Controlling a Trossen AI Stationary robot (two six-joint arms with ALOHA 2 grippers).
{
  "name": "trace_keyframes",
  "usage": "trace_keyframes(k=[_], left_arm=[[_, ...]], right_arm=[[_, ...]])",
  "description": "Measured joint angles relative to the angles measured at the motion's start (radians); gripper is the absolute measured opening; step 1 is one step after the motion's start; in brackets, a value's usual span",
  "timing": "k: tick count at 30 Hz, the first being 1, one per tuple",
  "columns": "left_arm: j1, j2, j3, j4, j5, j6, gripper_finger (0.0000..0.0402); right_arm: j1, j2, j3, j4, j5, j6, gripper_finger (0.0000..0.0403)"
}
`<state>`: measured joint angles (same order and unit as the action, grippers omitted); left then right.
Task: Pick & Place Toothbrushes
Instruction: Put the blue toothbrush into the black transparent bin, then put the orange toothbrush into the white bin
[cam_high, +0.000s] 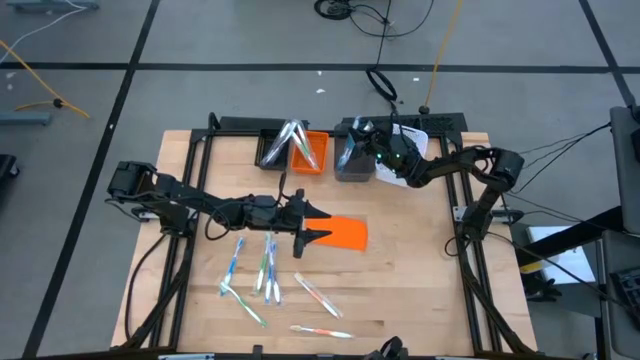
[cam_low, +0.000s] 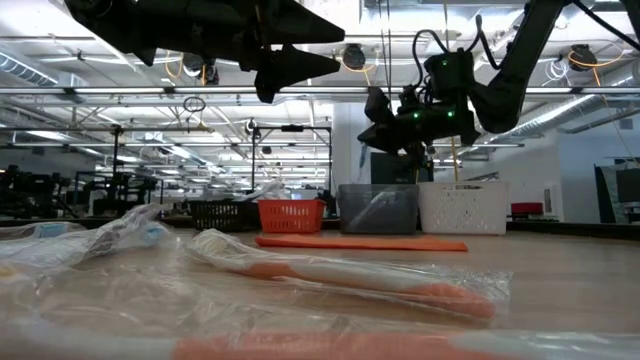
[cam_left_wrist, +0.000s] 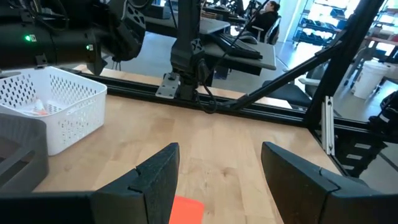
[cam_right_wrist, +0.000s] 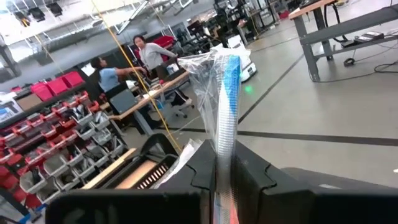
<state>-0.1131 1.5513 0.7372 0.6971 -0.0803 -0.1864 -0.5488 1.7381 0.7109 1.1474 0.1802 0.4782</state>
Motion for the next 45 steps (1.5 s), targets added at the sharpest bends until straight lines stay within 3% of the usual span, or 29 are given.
trace_keyframes(k=[18,31,37,45], left_arm=[[0.000,0.000,0.000,-0.001,0.000,0.000,0.0230],[0.000,0.000,0.000,-0.016,-0.001,-0.005,0.0230],[0.000,0.000,0.000,-0.027,-0.001,-0.005,0.0230],[0.000,0.000,0.000,-0.075,-0.031,-0.036,0.0230]], right_arm=[[0.000,0.000,0.000,-0.046,0.000,-0.050,0.0116],[-0.035,0.000,0.000,-0.077,0.009,-0.033,0.0229],[-0.042,0.000,0.000,-0.082,-0.004,-0.015,0.0239],[-0.013,-0.001,0.000,-0.064,-0.138,0.008,0.0227]])
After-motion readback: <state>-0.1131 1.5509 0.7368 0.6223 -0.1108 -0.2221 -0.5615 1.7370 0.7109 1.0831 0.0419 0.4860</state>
